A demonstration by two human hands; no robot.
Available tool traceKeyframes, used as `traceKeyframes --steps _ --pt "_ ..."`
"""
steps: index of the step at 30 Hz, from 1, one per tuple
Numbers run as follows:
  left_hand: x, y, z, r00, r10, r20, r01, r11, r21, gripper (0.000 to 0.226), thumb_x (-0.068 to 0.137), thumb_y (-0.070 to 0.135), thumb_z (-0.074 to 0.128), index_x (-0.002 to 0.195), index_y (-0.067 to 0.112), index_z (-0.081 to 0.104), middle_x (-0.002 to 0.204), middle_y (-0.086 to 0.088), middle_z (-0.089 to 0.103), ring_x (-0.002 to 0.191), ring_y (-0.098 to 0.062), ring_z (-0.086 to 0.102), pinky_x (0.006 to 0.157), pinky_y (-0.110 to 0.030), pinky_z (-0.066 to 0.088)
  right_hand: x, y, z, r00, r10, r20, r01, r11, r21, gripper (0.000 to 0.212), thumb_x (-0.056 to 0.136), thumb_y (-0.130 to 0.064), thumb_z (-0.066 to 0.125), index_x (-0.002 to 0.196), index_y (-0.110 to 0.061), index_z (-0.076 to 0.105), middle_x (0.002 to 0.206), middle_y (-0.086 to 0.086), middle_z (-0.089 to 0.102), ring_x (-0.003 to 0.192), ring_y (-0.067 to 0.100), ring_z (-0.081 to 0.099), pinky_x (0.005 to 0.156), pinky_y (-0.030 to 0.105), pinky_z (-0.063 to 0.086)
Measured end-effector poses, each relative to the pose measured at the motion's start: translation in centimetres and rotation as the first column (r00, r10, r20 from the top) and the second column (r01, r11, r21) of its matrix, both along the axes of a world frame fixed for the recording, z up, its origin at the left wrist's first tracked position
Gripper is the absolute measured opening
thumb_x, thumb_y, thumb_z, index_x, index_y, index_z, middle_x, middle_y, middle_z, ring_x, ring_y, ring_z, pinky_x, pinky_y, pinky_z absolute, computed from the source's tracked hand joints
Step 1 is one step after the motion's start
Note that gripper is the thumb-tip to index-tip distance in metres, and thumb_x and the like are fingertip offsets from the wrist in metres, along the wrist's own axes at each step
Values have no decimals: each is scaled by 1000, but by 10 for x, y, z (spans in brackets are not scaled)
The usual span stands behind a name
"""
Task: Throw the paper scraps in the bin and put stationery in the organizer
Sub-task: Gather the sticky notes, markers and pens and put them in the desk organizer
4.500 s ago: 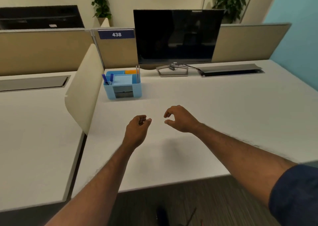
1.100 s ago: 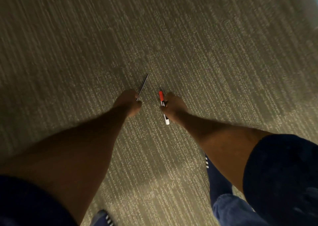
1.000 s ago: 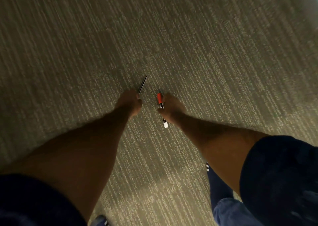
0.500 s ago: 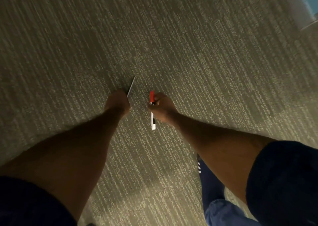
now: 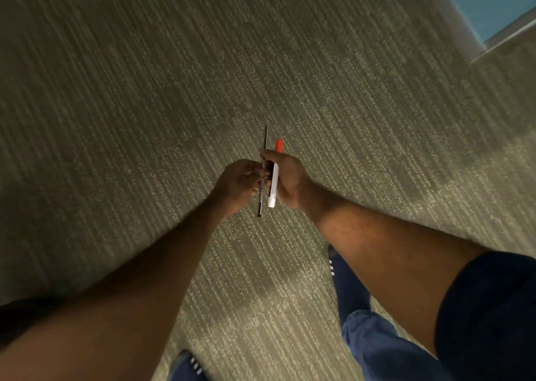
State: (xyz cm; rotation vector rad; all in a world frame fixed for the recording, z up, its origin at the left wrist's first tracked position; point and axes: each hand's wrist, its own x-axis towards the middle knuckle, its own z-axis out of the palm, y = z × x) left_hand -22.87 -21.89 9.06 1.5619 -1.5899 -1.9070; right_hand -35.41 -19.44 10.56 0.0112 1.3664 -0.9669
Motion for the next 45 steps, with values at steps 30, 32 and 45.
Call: traceKeyframes --steps 30,32,45 --pt "84 39 456 989 145 -8 -141 945 -296 16 89 16 64 102 10 71 98 -2 74 89 -11 70 85 -32 55 100 13 459 995 86 51 -74 977 -202 18 97 -18 53 87 -5 61 91 14 67 76 18 68 70 27 59" --pt "103 45 489 989 144 -41 -150 942 -299 17 89 20 64 101 11 71 98 -1 74 93 -12 70 86 -31 55 112 18 490 987 148 54 -131 961 -246 17 96 -18 54 91 -4 61 97 17 68 83 22 68 79 31 58" --pt "228 68 671 892 326 -314 -400 893 -207 15 92 15 62 105 13 69 100 -7 73 94 -19 72 83 -34 58 216 10 667 892 448 -60 -427 792 -437 28 90 -22 62 109 -1 65 107 18 71 95 25 69 92 41 55"
